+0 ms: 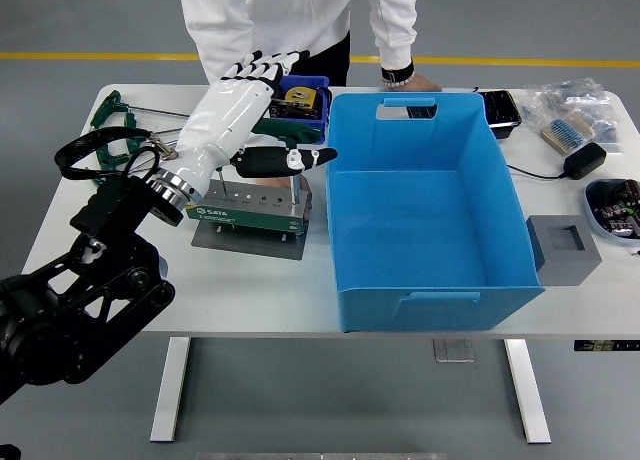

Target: Lift tool from toolbox,place it in box,lift tool from toolbox,place it in box

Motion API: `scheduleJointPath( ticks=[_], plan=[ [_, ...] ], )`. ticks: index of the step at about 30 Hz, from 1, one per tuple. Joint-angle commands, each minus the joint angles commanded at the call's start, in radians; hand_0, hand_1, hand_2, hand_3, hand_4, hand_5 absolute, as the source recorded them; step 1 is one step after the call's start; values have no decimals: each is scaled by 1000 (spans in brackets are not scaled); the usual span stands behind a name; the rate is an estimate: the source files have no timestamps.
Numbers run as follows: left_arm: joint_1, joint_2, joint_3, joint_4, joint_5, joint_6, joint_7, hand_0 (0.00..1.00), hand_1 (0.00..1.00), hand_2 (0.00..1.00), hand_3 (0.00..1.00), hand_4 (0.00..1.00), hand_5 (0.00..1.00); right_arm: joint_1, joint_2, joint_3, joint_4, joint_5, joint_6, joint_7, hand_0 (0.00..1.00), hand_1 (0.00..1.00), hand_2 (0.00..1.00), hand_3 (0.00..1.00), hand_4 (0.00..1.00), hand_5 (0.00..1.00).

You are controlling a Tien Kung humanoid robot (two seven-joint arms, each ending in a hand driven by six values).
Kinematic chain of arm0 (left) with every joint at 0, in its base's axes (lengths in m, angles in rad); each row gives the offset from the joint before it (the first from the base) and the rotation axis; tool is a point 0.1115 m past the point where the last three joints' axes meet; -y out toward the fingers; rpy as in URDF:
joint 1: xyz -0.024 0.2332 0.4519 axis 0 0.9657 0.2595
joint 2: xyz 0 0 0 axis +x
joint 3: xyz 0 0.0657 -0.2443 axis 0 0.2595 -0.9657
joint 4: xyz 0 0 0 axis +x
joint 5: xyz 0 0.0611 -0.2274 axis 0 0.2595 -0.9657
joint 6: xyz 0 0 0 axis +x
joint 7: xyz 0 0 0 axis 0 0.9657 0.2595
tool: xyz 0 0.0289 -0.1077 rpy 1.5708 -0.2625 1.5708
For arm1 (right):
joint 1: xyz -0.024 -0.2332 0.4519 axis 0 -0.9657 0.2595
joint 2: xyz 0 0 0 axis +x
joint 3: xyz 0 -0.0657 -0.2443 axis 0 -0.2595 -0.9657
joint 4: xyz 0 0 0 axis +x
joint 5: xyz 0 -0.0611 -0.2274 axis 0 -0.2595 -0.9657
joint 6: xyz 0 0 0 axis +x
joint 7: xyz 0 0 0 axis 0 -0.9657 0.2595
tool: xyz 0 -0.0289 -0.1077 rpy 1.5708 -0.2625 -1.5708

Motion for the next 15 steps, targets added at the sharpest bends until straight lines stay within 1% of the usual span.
scheduleJointPath(
  ticks=[1,3,6,12,13,15],
  plan=[
    [-21,-2,25,18,21,3,7,998,998,998,998,998,729,0,0,0,0,1,0,0,653,648,715,560,808,746],
    [-83,-15,95,81,25,5,21,998,998,998,998,998,729,3,0,-8,1,1,0,-1,653,648,715,560,808,746],
    [-139,-34,153,164,14,7,23,998,998,998,998,998,729,4,1,-14,2,3,1,-2,653,648,715,560,808,746],
    [-191,-67,186,271,30,-2,54,998,998,998,998,998,720,4,3,-16,3,7,2,-2,653,649,714,560,809,746],
    [-202,-74,192,293,31,-2,61,910,938,960,900,998,738,5,3,-15,4,4,3,-3,653,650,714,560,809,747],
    [-215,-86,198,326,31,0,68,910,938,960,900,998,738,5,3,-14,4,-2,3,-5,653,650,714,560,809,747]
  ],
)
